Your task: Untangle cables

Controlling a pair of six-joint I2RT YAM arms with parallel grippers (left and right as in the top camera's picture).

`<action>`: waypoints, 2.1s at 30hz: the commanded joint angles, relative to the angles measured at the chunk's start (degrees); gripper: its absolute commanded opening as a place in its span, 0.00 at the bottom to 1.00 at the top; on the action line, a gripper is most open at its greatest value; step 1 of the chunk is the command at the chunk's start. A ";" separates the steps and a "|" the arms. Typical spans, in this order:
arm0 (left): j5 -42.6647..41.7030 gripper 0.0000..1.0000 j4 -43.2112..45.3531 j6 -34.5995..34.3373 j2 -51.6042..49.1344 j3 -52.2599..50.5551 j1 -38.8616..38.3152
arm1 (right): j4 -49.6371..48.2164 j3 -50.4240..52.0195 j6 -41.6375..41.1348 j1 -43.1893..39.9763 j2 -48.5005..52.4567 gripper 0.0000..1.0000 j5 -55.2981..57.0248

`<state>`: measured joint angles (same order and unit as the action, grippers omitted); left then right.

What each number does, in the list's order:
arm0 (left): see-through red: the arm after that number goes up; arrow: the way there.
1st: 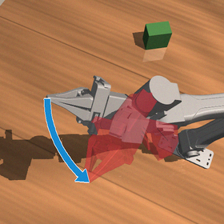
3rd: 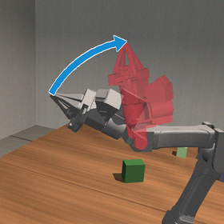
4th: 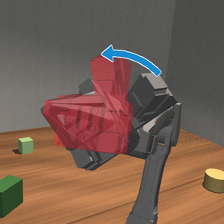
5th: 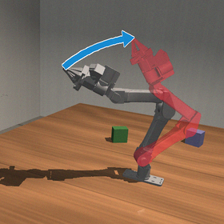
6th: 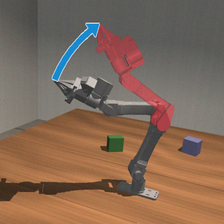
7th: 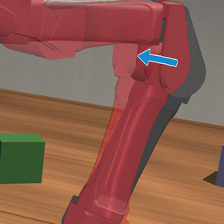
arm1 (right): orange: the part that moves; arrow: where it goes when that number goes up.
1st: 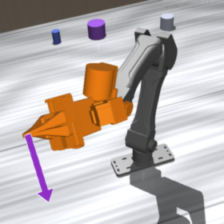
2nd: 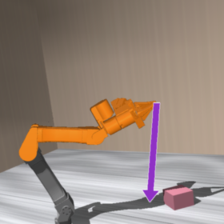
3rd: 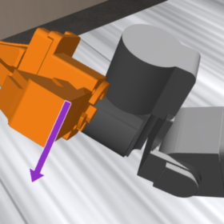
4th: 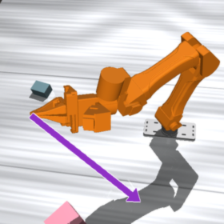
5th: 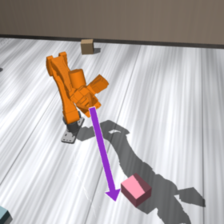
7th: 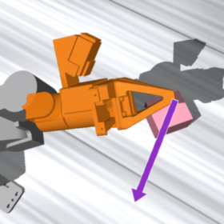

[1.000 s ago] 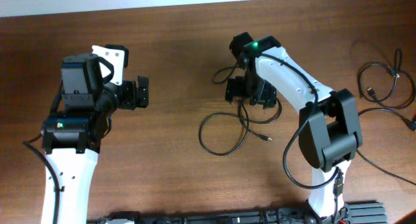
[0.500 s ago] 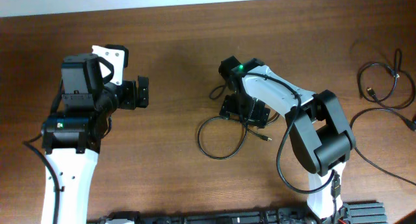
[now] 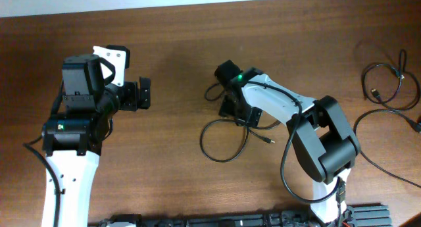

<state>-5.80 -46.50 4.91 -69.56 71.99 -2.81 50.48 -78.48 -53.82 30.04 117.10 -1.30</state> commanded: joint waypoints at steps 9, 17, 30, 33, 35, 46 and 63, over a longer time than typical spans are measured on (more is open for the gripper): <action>-0.24 0.99 0.07 -0.33 0.13 0.17 0.24 | 4.39 -6.86 4.13 -7.26 1.44 0.04 9.14; -0.24 0.99 0.09 -0.33 0.13 0.17 0.26 | 4.07 -35.63 14.43 -36.50 1.44 0.04 12.50; -0.24 0.99 0.07 -0.33 0.13 0.17 0.24 | 7.17 -35.43 25.55 -46.56 1.46 0.98 11.85; -0.24 0.99 0.07 -0.33 0.13 0.17 0.24 | 20.20 -35.43 31.36 -46.56 1.46 0.98 6.40; -0.24 0.99 0.09 -0.33 0.13 0.17 0.24 | 26.01 -35.43 31.34 -46.51 1.46 0.98 6.23; -0.24 0.99 0.09 -0.33 0.13 0.17 0.35 | 27.10 -35.43 31.32 -46.56 1.46 0.99 6.25; -0.24 0.99 -0.11 -0.33 0.13 0.17 0.35 | 16.96 -32.22 30.97 -40.26 -18.38 0.99 6.19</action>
<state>-5.80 -46.50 4.91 -69.56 71.99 -2.81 73.54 -112.92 -22.50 -14.55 108.12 5.04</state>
